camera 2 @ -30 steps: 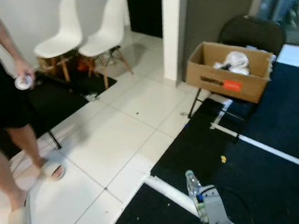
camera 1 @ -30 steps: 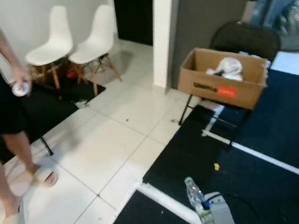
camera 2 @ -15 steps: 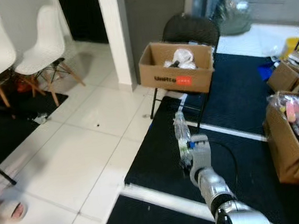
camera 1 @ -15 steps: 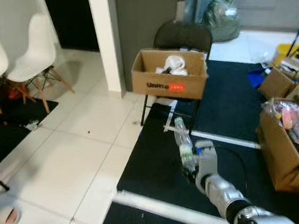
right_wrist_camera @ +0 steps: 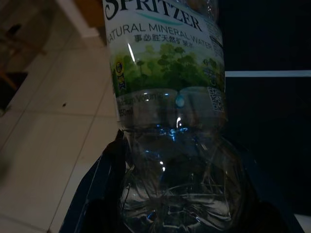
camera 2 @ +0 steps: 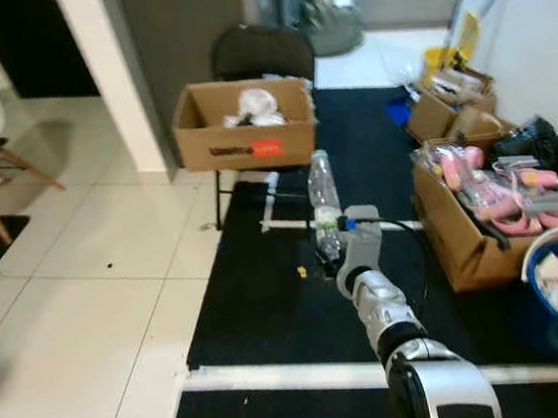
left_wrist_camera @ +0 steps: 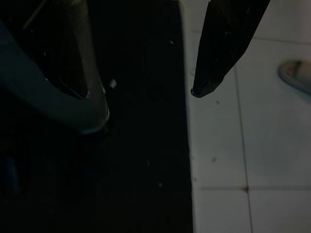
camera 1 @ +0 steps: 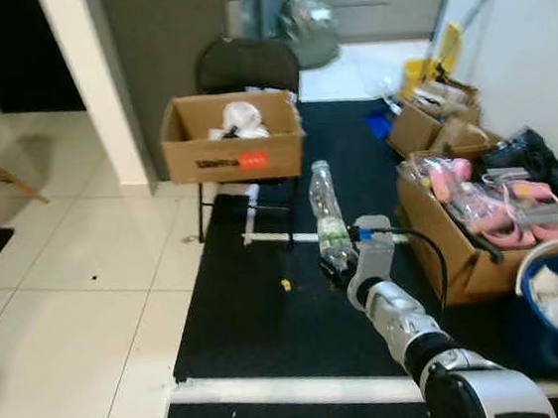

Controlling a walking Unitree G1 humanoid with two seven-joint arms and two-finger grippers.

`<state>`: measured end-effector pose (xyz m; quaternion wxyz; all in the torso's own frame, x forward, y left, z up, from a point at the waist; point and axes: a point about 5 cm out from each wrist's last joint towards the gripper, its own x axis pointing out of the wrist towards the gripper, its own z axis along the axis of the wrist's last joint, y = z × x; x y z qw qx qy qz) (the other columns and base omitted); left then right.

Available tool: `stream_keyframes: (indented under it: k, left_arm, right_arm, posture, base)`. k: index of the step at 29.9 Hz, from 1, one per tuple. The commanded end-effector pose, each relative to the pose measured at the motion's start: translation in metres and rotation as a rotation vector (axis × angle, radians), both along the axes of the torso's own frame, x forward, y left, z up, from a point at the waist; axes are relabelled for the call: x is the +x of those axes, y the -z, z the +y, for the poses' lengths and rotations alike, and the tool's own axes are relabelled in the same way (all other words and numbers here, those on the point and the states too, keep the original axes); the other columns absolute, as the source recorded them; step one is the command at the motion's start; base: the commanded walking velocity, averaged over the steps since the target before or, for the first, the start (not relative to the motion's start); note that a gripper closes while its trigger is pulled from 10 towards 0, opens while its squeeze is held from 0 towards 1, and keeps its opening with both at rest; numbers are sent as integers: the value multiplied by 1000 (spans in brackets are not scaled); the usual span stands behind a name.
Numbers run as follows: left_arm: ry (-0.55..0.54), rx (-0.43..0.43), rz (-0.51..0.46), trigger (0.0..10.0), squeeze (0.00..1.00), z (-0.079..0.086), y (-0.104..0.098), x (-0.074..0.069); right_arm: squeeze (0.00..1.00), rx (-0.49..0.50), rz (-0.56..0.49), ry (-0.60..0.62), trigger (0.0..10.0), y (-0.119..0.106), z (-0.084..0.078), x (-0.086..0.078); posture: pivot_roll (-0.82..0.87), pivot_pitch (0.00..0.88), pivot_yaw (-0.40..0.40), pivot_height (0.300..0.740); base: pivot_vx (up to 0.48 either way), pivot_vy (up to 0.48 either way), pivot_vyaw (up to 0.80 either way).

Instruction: Picking trash to rubbish bin

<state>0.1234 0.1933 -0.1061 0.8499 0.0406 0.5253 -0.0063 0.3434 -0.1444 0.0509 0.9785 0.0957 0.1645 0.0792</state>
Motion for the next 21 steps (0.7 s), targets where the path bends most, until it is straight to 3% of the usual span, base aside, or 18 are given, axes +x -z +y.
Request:
stream_keyframes:
  k: [1, 8, 14, 21]
  left_arm:
    - [-1, -1, 2, 10000, 0, 2, 0, 1]
    - [6, -10, -4, 10000, 0, 1, -2, 5]
    - [14, -14, -2, 10000, 0, 1, -1, 5]
    - [28, -12, 12, 10000, 0, 1, -1, 3]
  right_arm:
    - [0, -7, -23, -11, 10000, -4, 0, 3]
    - [0, -9, -40, -37, 10000, -7, 3, 4]
    - [0, -25, -43, -71, 10000, -7, 8, 3]
    - [0, -32, -28, -102, 10000, -1, 15, -1]
  posture:
    - [10, 17, 56, 740]
    - [2, 10, 54, 740]
    - [3, 7, 55, 740]
    - [6, 13, 58, 740]
  base:
    - [0, 0, -800]
    - [0, 0, -747]
    - [0, 0, 0]
    - [212, 0, 0]
